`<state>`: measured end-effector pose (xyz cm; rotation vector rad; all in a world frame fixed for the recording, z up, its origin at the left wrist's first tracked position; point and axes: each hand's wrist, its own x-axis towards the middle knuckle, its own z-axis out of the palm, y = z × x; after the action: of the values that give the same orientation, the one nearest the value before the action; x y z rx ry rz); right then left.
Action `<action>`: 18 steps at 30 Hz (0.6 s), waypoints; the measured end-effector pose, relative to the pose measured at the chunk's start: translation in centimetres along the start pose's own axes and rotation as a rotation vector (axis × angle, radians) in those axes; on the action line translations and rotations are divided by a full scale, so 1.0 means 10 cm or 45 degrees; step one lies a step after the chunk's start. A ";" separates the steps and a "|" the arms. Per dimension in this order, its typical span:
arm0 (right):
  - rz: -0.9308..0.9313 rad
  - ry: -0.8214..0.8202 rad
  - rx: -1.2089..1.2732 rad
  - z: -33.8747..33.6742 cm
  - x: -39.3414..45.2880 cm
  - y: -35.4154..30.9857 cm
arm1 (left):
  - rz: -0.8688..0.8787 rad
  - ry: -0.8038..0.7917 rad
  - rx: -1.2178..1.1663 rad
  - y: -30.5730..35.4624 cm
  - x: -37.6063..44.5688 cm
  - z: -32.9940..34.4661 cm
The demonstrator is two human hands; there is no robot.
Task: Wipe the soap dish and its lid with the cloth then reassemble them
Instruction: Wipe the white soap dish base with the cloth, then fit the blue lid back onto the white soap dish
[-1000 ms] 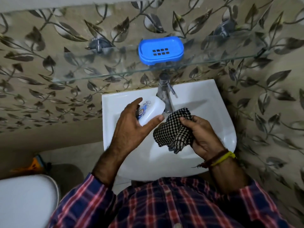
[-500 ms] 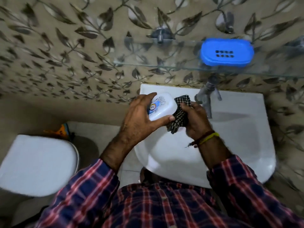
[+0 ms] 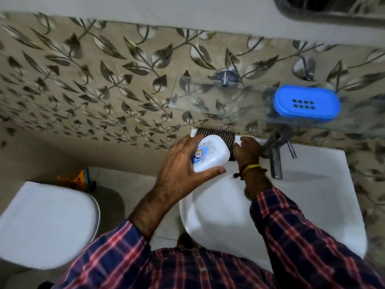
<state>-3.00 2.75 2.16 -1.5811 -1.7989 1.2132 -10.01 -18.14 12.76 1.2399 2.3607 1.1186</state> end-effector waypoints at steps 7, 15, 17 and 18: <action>-0.298 0.068 0.119 -0.41 -0.52 -0.06 | 0.125 -0.038 0.000 0.15 0.14 0.23; -0.448 0.105 0.092 -1.27 -0.79 -0.21 | 0.225 -0.064 -0.034 0.42 0.16 0.48; -0.579 0.150 0.062 -1.47 -0.83 -0.27 | 0.264 0.008 -0.043 0.47 0.15 0.54; -0.645 0.184 0.055 -1.57 -0.85 -0.30 | 0.290 0.044 -0.048 0.50 0.14 0.56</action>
<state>9.98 -0.20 14.48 -1.0608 -1.9034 0.8679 -4.95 -12.46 12.78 1.5177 2.2538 1.2548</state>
